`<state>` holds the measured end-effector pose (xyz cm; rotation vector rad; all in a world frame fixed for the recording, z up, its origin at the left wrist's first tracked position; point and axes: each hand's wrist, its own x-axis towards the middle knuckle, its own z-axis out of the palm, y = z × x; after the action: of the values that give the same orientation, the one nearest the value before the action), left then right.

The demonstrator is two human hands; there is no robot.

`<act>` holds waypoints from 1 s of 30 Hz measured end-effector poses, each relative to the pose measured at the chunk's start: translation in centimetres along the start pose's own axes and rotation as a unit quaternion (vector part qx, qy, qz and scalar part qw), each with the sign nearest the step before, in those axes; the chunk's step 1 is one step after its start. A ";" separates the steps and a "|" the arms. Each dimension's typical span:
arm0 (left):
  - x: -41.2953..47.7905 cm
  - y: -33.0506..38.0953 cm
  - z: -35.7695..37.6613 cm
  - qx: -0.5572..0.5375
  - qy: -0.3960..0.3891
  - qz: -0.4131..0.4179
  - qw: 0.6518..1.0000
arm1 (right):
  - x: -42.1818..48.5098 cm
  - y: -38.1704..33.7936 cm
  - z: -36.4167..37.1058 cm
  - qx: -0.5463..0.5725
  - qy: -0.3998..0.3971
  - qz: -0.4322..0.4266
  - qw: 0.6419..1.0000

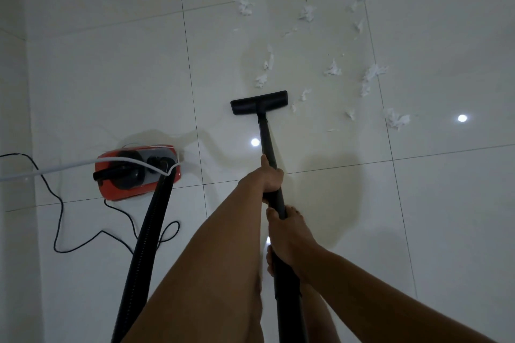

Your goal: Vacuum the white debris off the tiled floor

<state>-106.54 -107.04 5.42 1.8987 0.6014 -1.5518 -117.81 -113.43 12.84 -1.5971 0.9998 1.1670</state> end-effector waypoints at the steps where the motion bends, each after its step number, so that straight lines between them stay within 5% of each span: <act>1: 0.2 0.3 -0.1 0.001 0.001 -0.001 1.000 | 0.7 0.2 -0.1 -0.006 0.010 -0.013 1.000; 30: 4.7 5.8 -5.0 0.030 0.022 0.014 0.999 | 6.9 -4.7 -0.6 -0.048 0.034 -0.014 0.998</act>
<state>-98.09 -107.79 2.51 1.9822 0.5516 -1.5290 -111.62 -113.39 7.18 -1.7311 0.9749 1.1637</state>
